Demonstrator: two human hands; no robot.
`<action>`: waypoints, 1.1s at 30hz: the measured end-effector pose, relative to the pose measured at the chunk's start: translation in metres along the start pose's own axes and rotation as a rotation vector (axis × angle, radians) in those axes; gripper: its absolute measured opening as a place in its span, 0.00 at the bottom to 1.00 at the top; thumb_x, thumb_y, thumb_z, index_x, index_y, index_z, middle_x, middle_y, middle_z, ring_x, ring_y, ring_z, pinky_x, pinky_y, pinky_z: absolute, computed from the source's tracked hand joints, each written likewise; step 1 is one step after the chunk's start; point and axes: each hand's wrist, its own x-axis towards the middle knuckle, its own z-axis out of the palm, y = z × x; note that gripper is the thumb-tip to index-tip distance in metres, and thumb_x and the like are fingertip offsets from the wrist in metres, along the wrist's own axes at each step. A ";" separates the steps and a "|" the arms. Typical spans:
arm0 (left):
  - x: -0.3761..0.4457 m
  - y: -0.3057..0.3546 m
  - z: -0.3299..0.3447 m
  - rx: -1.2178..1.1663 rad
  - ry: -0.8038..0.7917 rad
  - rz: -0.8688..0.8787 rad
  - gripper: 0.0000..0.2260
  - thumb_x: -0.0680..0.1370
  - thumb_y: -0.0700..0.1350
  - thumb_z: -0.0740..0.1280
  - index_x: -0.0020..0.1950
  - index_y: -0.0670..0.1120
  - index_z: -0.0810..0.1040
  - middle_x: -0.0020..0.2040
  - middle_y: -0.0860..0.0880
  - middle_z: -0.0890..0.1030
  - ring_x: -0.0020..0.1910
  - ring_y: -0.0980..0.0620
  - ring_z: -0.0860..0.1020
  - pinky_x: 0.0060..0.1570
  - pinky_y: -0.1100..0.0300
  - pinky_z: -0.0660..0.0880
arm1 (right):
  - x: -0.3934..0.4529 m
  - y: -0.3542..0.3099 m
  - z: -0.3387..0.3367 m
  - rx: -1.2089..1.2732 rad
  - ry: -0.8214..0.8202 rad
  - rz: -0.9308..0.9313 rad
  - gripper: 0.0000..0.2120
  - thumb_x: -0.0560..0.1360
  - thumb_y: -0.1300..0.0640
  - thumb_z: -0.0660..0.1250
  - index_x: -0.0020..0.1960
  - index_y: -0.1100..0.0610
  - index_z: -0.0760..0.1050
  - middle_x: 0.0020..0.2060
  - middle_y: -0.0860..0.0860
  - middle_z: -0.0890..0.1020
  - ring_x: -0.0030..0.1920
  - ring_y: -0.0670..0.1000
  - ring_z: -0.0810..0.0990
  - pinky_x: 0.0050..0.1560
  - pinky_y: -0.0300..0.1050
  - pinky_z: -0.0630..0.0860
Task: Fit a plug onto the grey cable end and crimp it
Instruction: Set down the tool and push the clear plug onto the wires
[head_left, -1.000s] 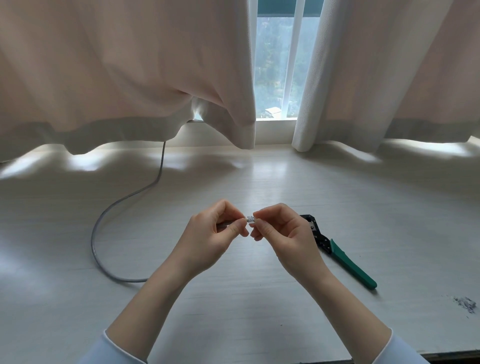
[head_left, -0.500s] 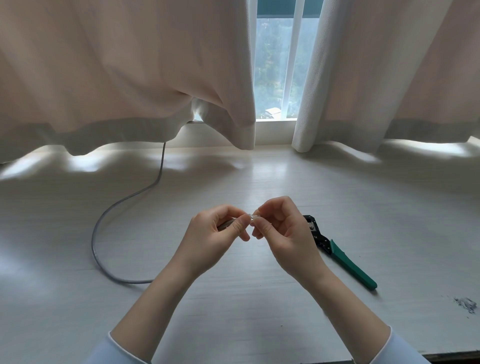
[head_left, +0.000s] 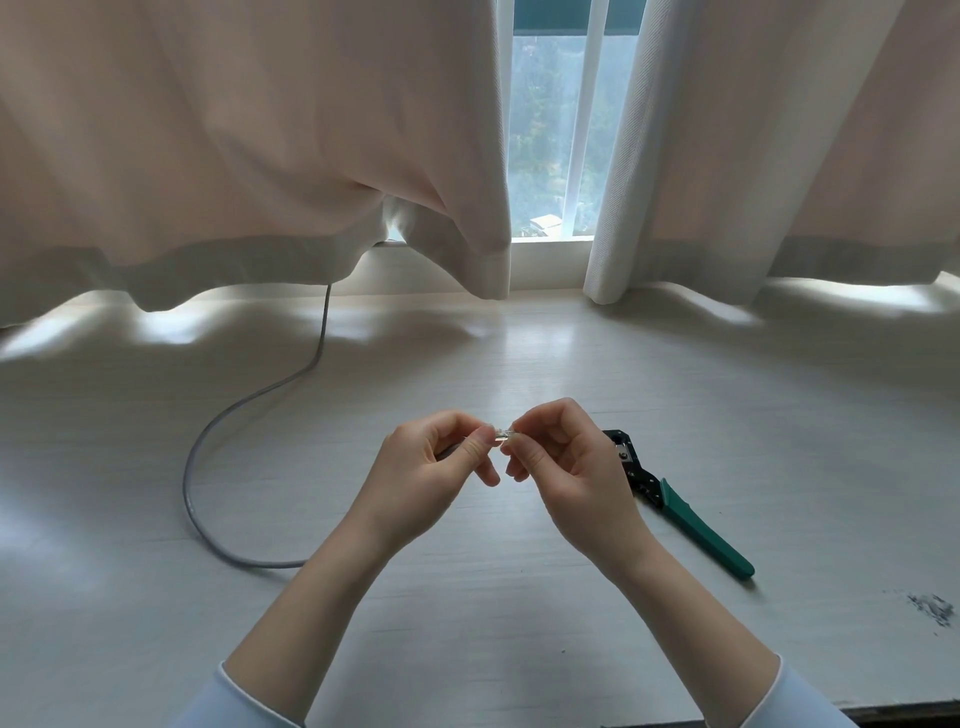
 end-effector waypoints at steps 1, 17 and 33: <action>0.000 0.001 0.000 -0.002 -0.002 -0.003 0.09 0.75 0.55 0.65 0.43 0.53 0.82 0.34 0.50 0.85 0.43 0.35 0.79 0.49 0.38 0.74 | 0.000 0.000 0.000 0.003 -0.001 0.003 0.04 0.75 0.69 0.67 0.45 0.62 0.73 0.35 0.48 0.82 0.34 0.52 0.81 0.38 0.42 0.78; 0.000 -0.001 0.001 0.079 0.034 0.038 0.09 0.79 0.49 0.65 0.39 0.54 0.79 0.34 0.55 0.85 0.32 0.38 0.75 0.34 0.48 0.71 | 0.000 0.001 -0.010 0.056 -0.004 -0.011 0.11 0.75 0.70 0.66 0.48 0.55 0.78 0.39 0.53 0.83 0.36 0.53 0.81 0.40 0.41 0.78; -0.003 -0.007 -0.001 0.135 0.060 0.048 0.04 0.76 0.43 0.69 0.44 0.52 0.79 0.35 0.54 0.82 0.25 0.60 0.69 0.28 0.71 0.66 | 0.000 0.003 -0.009 0.069 0.013 0.043 0.09 0.76 0.68 0.66 0.47 0.56 0.79 0.34 0.51 0.82 0.34 0.50 0.80 0.38 0.40 0.77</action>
